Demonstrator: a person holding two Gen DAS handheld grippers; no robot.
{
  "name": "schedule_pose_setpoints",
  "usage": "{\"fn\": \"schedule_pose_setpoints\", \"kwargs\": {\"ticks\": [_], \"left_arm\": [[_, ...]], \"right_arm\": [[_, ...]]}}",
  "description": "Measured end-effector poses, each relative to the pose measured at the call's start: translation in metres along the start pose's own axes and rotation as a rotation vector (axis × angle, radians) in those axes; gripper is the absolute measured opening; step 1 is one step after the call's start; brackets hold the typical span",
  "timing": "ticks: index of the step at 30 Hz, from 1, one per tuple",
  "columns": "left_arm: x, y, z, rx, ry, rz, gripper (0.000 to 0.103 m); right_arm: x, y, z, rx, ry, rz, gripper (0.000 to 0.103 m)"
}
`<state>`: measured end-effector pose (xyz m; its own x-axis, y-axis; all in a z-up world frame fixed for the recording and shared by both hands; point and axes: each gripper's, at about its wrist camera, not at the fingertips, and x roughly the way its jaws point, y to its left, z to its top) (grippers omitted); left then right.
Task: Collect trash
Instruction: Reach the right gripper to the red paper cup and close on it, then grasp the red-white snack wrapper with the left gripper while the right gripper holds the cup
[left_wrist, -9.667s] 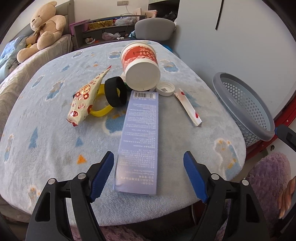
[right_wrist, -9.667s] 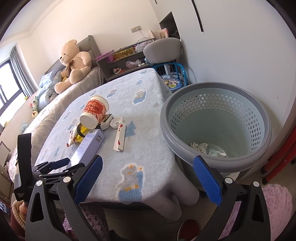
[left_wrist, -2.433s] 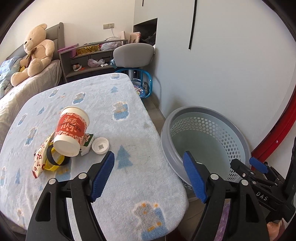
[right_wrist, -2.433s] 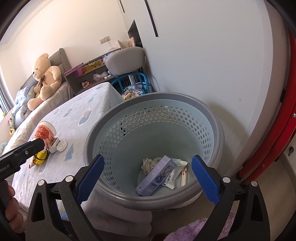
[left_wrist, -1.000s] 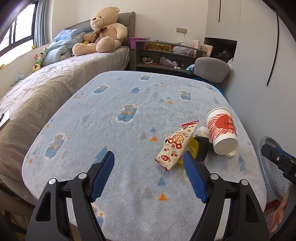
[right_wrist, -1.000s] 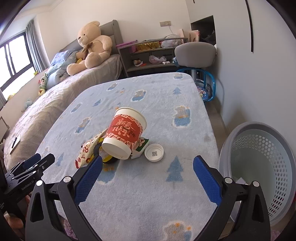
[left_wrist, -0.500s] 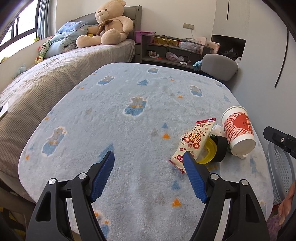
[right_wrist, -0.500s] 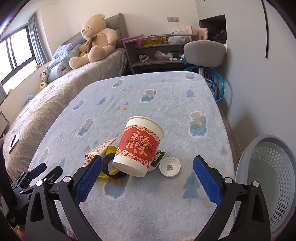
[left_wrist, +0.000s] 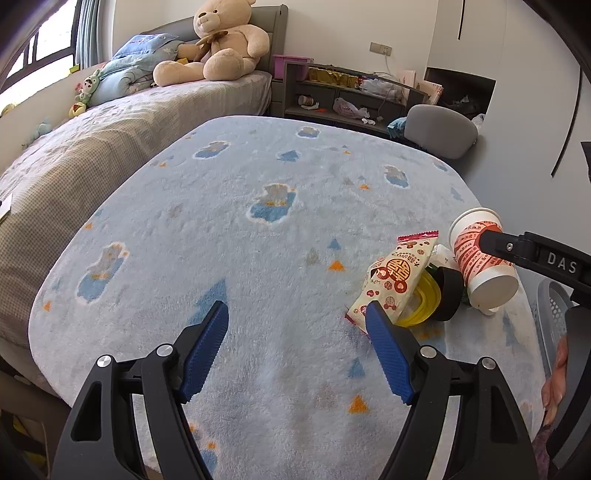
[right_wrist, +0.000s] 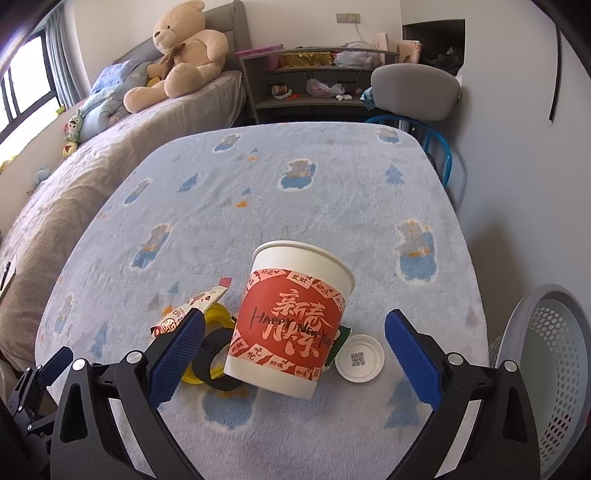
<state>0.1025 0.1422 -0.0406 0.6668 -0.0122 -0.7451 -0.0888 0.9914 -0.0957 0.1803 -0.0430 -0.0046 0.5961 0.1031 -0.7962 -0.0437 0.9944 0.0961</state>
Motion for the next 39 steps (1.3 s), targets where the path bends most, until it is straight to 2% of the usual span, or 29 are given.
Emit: {"fn": "schedule_pose_setpoints", "kwargs": {"ticks": [5,10,17,24,30,39], "left_arm": [[0.001,0.000,-0.001,-0.001,0.005,-0.006,0.073],[0.001,-0.002,-0.004,0.001,0.010,-0.013,0.073],[0.003,-0.004,-0.004,0.005,0.019,-0.029,0.073],[0.004,-0.010,-0.004,0.022,0.029,-0.054,0.073],[0.011,-0.020,0.002,0.047,0.054,-0.084,0.073],[0.032,-0.039,0.010,0.121,0.092,-0.118,0.073]], "right_arm": [[0.015,0.003,-0.001,-0.010,0.037,-0.030,0.091],[0.023,0.004,-0.004,-0.023,0.066,-0.042,0.064],[0.011,0.000,-0.008,-0.018,0.026,-0.021,0.064],[-0.019,-0.010,-0.017,0.021,-0.025,0.019,0.064],[-0.047,-0.019,-0.040,0.035,-0.066,0.002,0.064],[-0.065,-0.040,-0.073,0.104,-0.061,0.017,0.064]]}}
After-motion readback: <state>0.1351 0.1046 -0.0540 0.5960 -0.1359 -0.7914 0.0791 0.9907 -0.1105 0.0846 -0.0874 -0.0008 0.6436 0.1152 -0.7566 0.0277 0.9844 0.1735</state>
